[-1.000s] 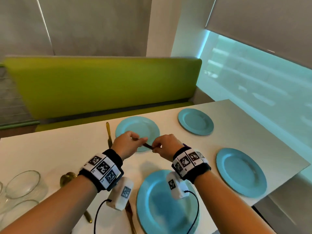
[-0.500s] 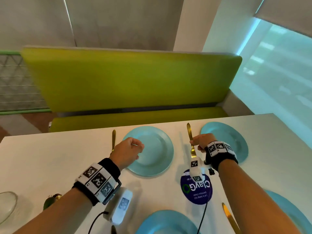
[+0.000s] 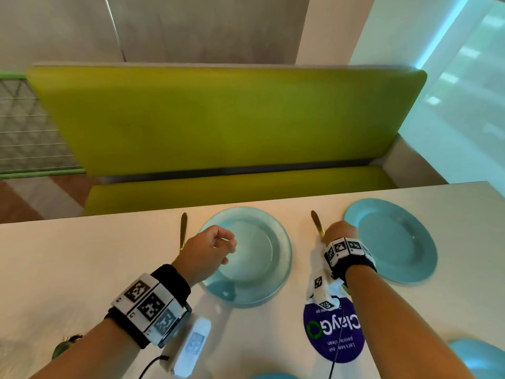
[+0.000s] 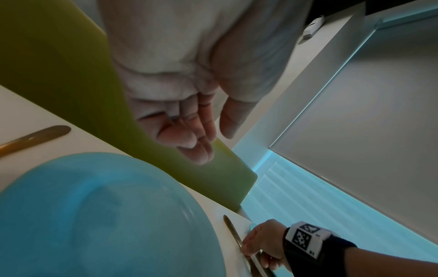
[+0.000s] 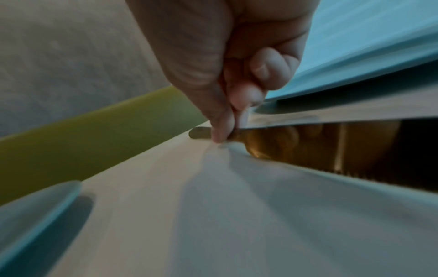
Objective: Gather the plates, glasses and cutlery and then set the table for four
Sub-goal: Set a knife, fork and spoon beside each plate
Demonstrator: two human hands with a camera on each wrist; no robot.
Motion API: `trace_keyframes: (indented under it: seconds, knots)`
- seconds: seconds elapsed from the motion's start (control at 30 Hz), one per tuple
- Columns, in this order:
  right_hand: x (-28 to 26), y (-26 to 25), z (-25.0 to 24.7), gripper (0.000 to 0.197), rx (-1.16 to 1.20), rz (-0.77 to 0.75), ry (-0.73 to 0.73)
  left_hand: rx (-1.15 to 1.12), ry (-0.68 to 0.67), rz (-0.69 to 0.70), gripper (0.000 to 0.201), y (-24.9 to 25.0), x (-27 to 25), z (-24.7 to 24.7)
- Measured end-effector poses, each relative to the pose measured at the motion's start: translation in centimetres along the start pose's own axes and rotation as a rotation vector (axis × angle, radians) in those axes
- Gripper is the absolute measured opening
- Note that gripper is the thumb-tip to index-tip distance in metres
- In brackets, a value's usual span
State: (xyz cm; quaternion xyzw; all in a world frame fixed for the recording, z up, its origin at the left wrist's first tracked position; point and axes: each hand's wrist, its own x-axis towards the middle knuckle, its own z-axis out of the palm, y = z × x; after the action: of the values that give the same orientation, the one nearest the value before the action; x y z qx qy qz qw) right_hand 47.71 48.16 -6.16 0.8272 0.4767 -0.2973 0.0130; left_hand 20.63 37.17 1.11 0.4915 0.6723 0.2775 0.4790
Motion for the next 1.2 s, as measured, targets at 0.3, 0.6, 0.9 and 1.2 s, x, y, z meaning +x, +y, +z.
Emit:
trace_keyframes:
  seconds: [0.3,0.6,0.9,1.2]
  knots:
    - [-1.7,0.0,1.5,0.032,-0.202,-0.015,0.188,0.015,-0.019,0.020,0.010,-0.4,0.6,0.4]
    - [-0.8,0.4,1.4,0.040,-0.222,-0.036,0.162,0.005,-0.019,0.016,0.008,-0.7,0.5,0.8]
    - [0.3,-0.8,1.2,0.041,-0.076,-0.087,0.046,0.025,0.017,0.009,0.005,-1.3,0.3,0.2]
    - [0.3,-1.0,1.7,0.041,-0.098,-0.056,0.073,-0.004,0.025,0.004,0.005,-1.7,-0.2,0.0]
